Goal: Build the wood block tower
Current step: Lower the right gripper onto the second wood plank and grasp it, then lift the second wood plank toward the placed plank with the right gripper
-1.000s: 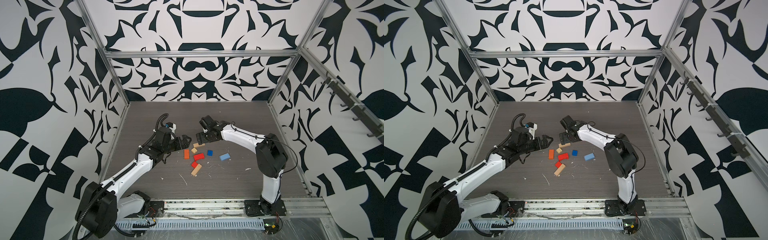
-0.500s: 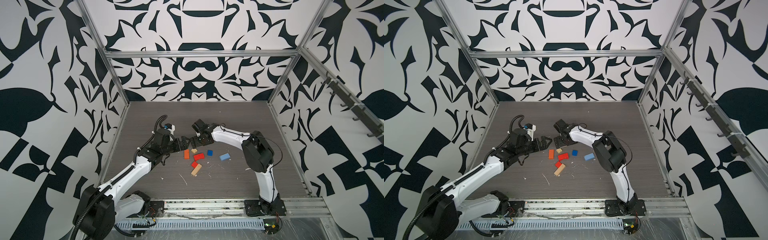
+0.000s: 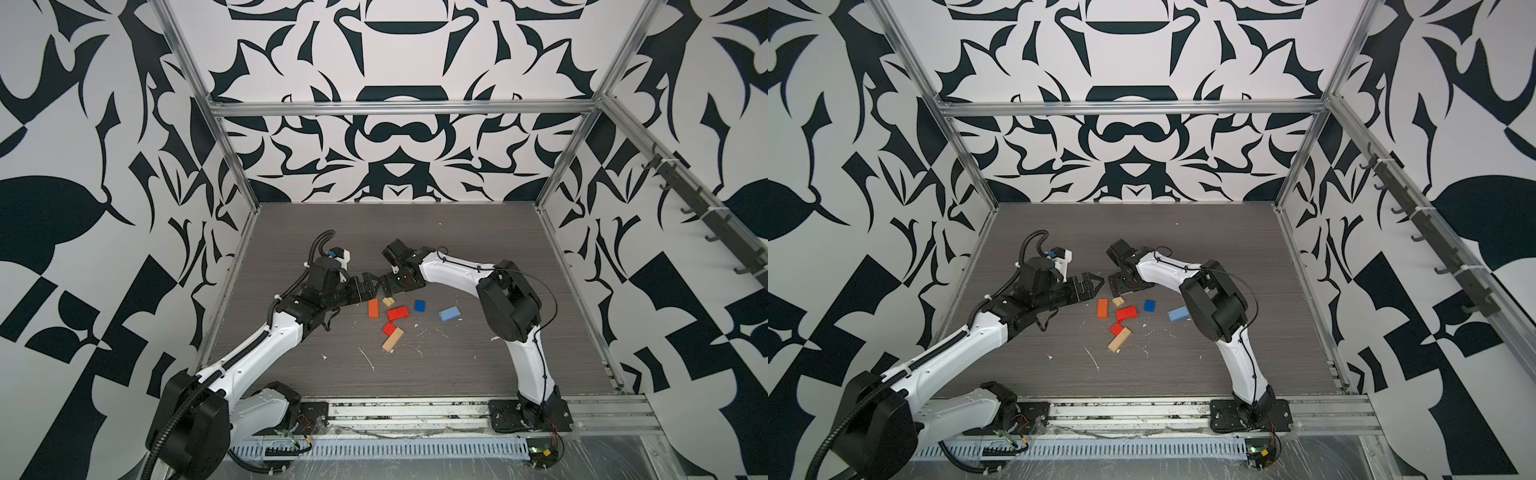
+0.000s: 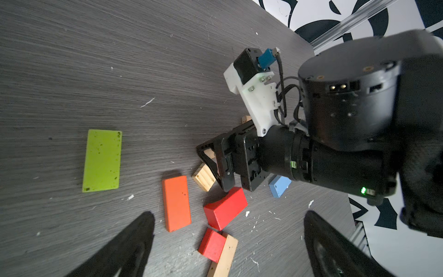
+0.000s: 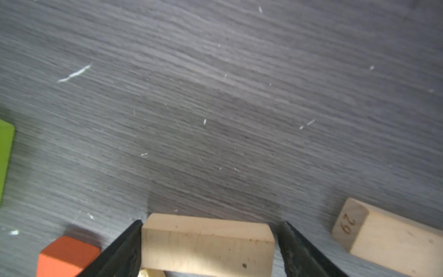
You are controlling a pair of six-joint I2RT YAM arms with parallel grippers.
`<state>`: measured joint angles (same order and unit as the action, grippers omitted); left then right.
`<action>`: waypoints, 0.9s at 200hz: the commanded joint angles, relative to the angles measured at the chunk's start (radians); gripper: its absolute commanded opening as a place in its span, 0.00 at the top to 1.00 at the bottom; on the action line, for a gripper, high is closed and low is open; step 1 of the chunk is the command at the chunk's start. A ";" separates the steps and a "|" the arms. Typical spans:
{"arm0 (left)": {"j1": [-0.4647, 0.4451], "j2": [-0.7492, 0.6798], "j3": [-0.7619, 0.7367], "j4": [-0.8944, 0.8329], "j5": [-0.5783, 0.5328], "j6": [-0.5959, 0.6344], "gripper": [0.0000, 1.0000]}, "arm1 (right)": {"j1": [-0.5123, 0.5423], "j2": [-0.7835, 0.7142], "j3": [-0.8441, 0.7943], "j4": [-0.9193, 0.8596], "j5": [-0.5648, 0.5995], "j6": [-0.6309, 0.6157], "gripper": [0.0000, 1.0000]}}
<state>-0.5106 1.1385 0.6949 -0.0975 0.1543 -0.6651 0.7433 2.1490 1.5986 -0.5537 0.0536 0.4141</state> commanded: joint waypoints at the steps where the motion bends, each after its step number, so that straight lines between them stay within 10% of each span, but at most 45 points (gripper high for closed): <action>1: -0.002 0.009 0.008 -0.008 0.008 -0.002 0.00 | 0.004 -0.007 0.041 -0.017 0.028 -0.008 0.13; 180: -0.002 0.005 -0.008 -0.002 -0.001 -0.008 0.00 | 0.005 -0.013 -0.003 -0.030 0.040 0.024 0.12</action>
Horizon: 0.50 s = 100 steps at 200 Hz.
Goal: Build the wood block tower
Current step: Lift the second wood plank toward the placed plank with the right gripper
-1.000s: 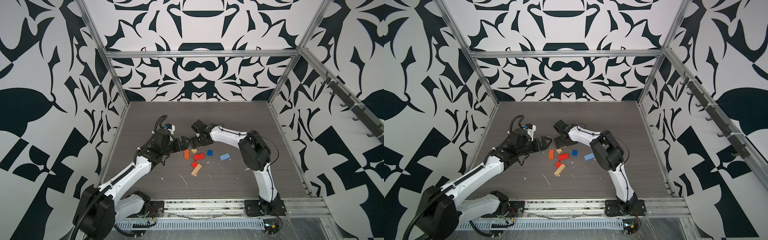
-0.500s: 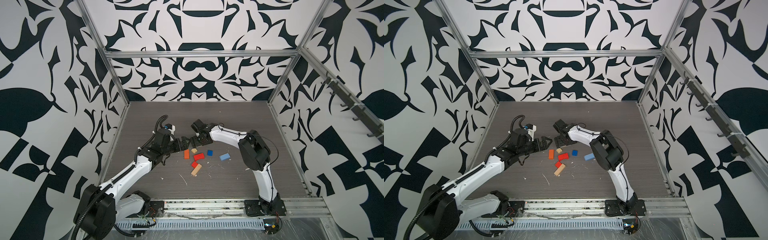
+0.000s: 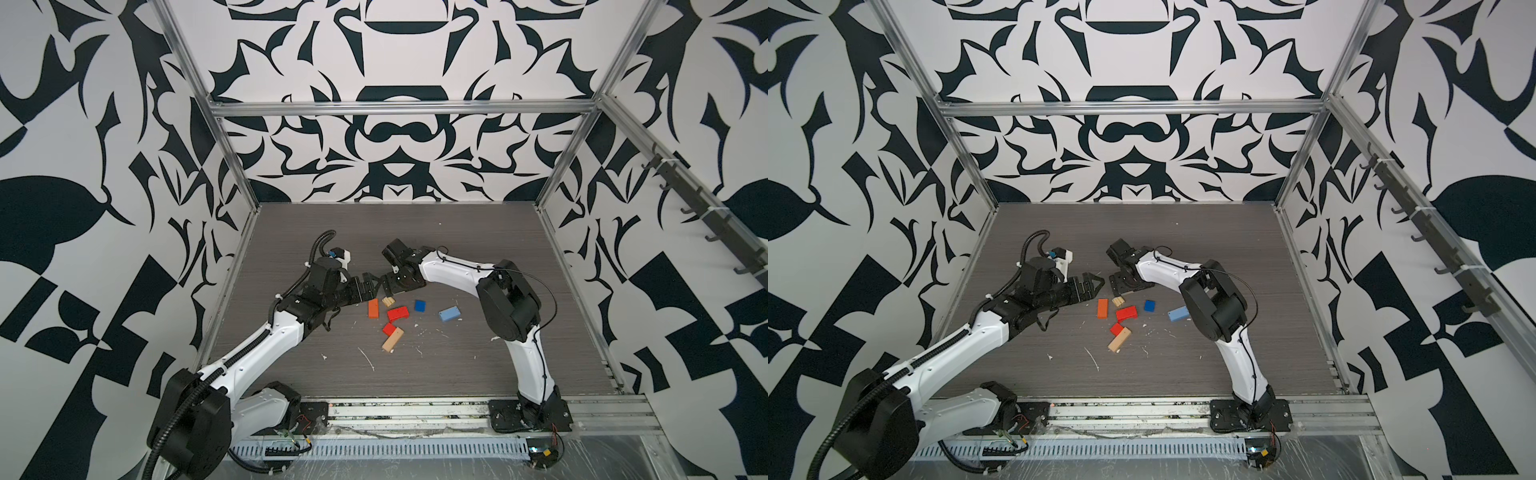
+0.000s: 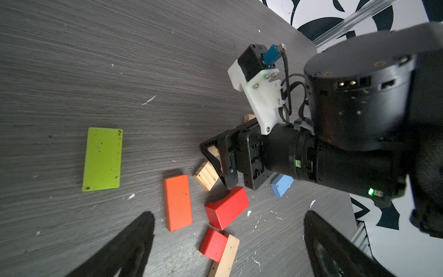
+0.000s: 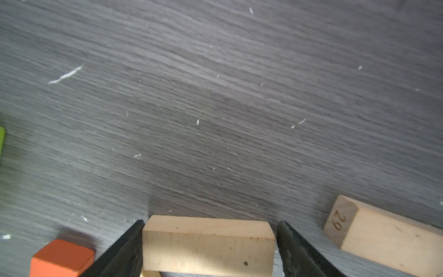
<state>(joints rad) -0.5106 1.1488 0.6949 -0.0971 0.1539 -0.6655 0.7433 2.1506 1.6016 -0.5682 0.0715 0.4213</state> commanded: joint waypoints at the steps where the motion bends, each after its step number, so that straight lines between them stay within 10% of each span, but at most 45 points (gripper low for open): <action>1: -0.002 -0.005 -0.008 -0.003 -0.001 -0.008 0.01 | 0.004 -0.015 -0.007 -0.016 0.022 0.017 0.12; 100: -0.002 0.002 -0.014 0.009 0.004 -0.012 0.01 | 0.005 -0.039 -0.035 -0.019 0.037 0.032 0.20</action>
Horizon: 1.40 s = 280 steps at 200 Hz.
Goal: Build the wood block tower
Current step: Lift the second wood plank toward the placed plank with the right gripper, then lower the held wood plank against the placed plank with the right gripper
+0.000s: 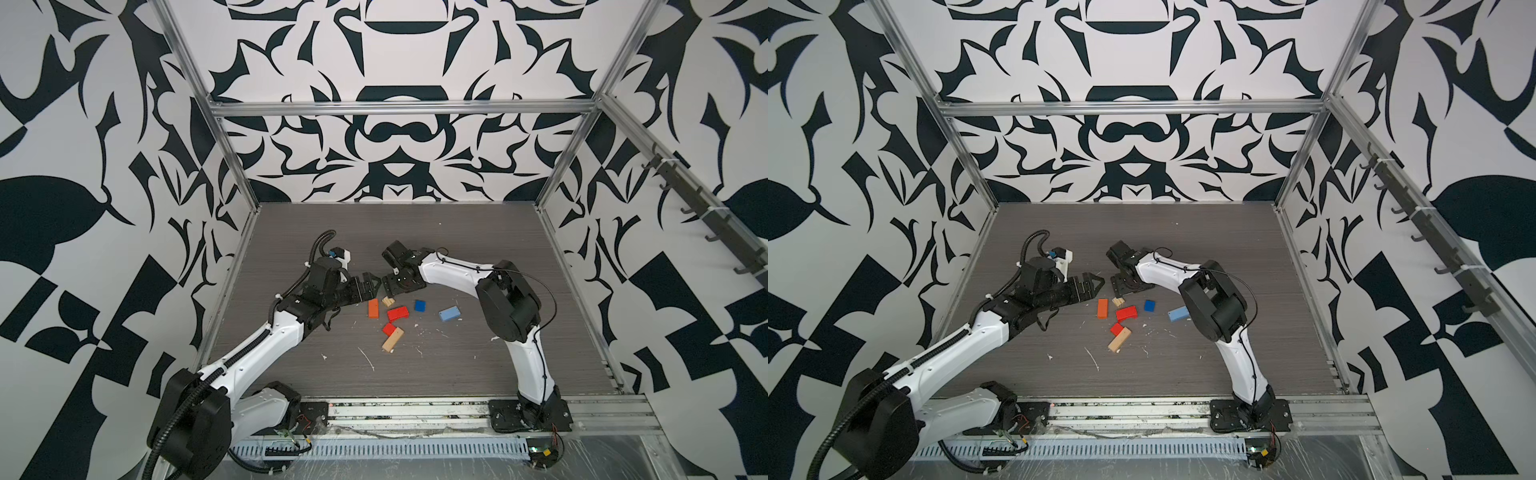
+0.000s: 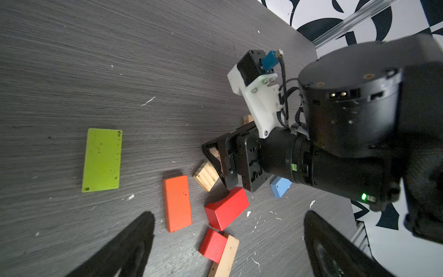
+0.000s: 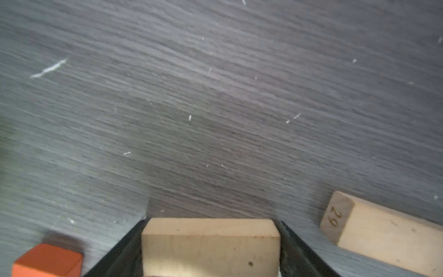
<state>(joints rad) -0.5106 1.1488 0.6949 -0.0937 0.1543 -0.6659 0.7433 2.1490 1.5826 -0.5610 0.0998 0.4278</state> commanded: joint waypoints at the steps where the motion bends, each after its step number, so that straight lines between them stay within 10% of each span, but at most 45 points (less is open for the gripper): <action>1: -0.002 0.002 -0.014 0.005 0.003 -0.012 0.00 | 0.005 -0.038 -0.016 -0.026 0.009 0.025 0.20; 280: -0.014 0.156 0.048 0.091 0.085 -0.011 0.00 | -0.116 -0.296 -0.331 0.051 0.068 0.143 0.29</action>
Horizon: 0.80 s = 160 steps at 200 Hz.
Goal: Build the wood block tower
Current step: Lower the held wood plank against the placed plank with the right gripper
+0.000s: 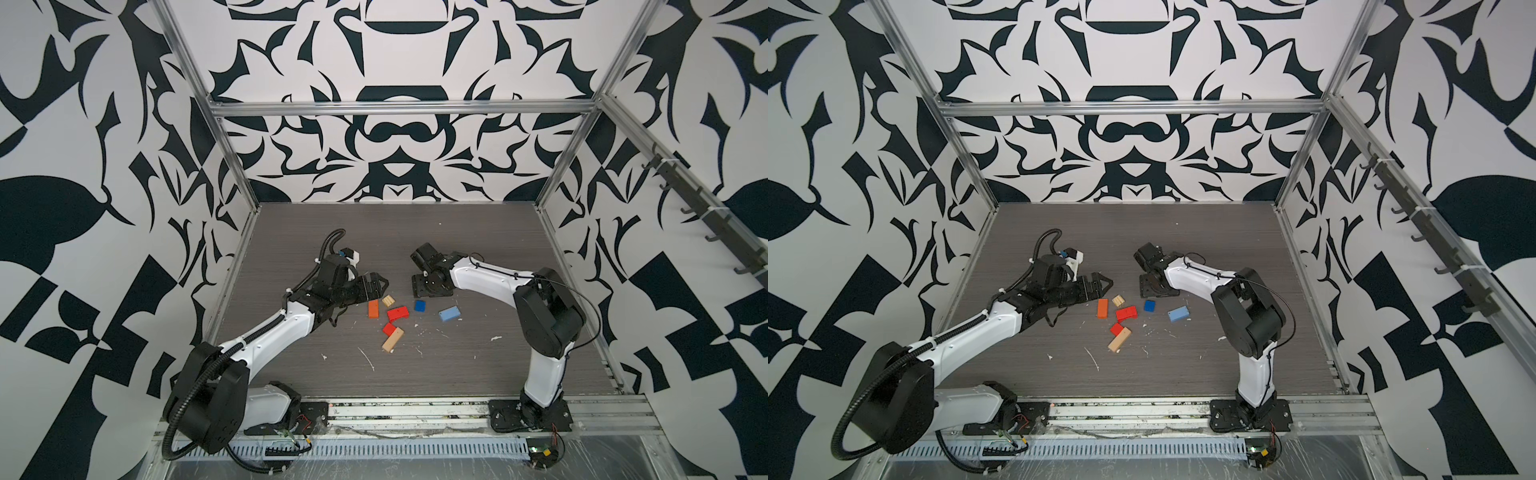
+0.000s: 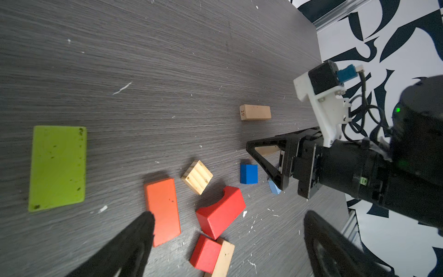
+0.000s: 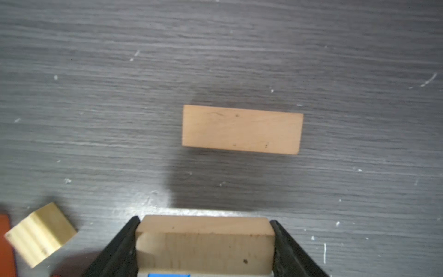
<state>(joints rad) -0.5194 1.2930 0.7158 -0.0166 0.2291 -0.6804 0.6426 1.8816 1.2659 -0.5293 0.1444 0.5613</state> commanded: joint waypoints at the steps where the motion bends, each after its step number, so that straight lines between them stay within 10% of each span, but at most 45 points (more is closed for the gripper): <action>1: -0.005 0.012 0.027 0.014 0.010 0.004 0.00 | -0.017 -0.029 -0.015 0.020 0.022 0.009 0.29; 160: -0.010 0.006 0.014 0.012 -0.006 0.005 0.00 | -0.058 -0.013 -0.049 0.035 -0.020 -0.018 0.06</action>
<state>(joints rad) -0.5243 1.3014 0.7158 -0.0151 0.2283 -0.6804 0.5831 1.8996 1.2186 -0.4782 0.1230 0.5476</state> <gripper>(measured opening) 0.994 0.929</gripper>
